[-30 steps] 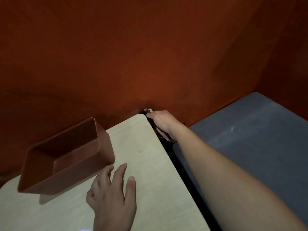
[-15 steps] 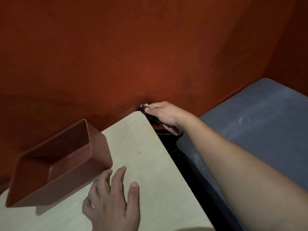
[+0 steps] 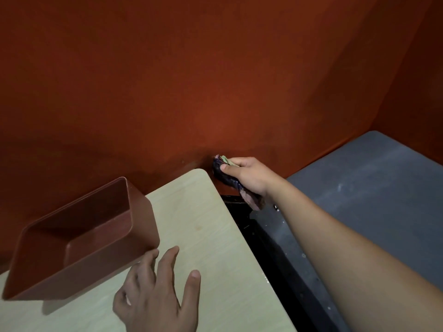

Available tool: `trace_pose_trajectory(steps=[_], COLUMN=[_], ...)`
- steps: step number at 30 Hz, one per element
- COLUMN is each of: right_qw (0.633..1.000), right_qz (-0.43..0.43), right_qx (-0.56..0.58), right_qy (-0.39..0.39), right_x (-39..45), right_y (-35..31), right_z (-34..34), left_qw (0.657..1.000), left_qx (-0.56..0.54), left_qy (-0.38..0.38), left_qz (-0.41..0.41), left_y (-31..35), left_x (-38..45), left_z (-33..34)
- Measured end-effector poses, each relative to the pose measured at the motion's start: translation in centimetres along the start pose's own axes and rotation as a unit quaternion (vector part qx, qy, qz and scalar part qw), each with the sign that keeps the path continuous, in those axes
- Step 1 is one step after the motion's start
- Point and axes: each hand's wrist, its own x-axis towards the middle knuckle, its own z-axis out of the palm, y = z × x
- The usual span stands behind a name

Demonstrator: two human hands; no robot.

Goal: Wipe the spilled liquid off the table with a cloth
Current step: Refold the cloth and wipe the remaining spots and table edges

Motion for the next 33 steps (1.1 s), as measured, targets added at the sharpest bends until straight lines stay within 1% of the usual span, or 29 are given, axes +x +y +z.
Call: trace_pose_trajectory(steps=[2, 7, 9, 11, 14, 16, 18, 22, 24, 26, 28, 30, 33], right_qw=[1.0, 0.997, 0.995, 0.997, 0.998, 0.998, 0.999, 0.999, 0.999, 0.998, 0.998, 0.999, 0.999], right_qz=[0.019, 0.004, 0.019, 0.043, 0.028, 0.012, 0.012, -0.005, 0.01, 0.044, 0.052, 0.036, 0.023], right_qx=[-0.005, -0.079, -0.097, -0.064, -0.058, -0.062, -0.042, -0.049, -0.038, -0.005, 0.018, 0.006, -0.022], right_qy=[-0.025, 0.014, -0.005, -0.03, 0.009, 0.018, 0.002, 0.015, -0.012, -0.046, -0.037, -0.014, -0.017], right_x=[-0.3, -3.1, -4.3, -4.4, -2.7, -2.2, -2.2, -5.6, -7.5, -8.5, -8.4, -8.0, -7.7], right_y=[0.0, 1.0, 1.3, 1.0, 0.4, 0.0, 0.2, 1.4, 2.0, 2.1, 1.8, 1.5, 1.5], right_z=[1.3, 2.8, 1.9, 0.5, -0.5, 0.3, 1.7, 3.1, 2.0, 0.1, -1.3, -1.2, 0.7], left_qw=[1.0, 1.0, 1.0, 1.0, 1.0, 1.0, 1.0, 0.998, 0.998, 0.998, 0.998, 0.998, 0.997], left_qx=[-0.004, 0.001, 0.0, -0.004, -0.003, -0.012, -0.018, -0.02, -0.023, -0.027, -0.03, -0.034, -0.032], left_qy=[0.005, 0.012, 0.023, 0.023, 0.002, -0.012, -0.023, -0.055, -0.055, -0.048, -0.051, -0.054, -0.06], left_qz=[0.008, 0.014, 0.013, 0.012, 0.003, -0.001, -0.007, -0.015, -0.016, -0.016, -0.016, -0.015, -0.02], left_y=[-0.5, -1.4, -1.3, -1.1, -0.8, -0.6, -0.6, -0.5, -0.4, -0.4, -0.4, -0.4, -0.4], left_x=[0.0, 0.0, 0.0, -0.1, -0.1, -0.1, 0.0, -0.1, -0.1, -0.2, -0.2, -0.3, -0.3], left_z=[0.4, 1.3, 1.4, 1.2, 0.8, 0.4, 0.1, 0.0, -0.1, -0.2, -0.3, -0.4, -0.5])
